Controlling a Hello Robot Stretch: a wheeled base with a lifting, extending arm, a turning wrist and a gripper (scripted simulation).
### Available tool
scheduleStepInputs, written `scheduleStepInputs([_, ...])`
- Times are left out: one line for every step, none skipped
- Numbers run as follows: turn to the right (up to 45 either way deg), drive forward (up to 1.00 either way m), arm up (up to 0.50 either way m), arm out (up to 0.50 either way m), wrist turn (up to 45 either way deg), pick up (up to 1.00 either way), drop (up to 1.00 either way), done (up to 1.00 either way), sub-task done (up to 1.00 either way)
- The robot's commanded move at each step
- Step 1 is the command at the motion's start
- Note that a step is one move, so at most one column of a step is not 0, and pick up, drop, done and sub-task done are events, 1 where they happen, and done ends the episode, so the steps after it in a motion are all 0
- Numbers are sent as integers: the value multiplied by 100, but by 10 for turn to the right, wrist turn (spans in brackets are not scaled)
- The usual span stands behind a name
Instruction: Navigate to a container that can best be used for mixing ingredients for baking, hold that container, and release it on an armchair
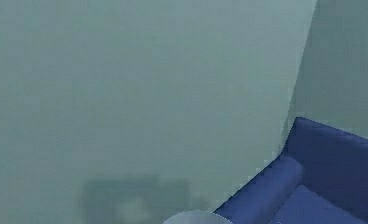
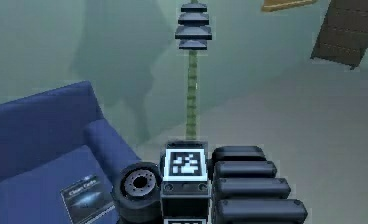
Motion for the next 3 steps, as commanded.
scheduleStepInputs([-30,0,0,0,0,0,0,0,0])
scheduleStepInputs([150,0,0,0,0,0,0,0,0])
scheduleStepInputs([-60,0,0,0,0,0,0,0,0])
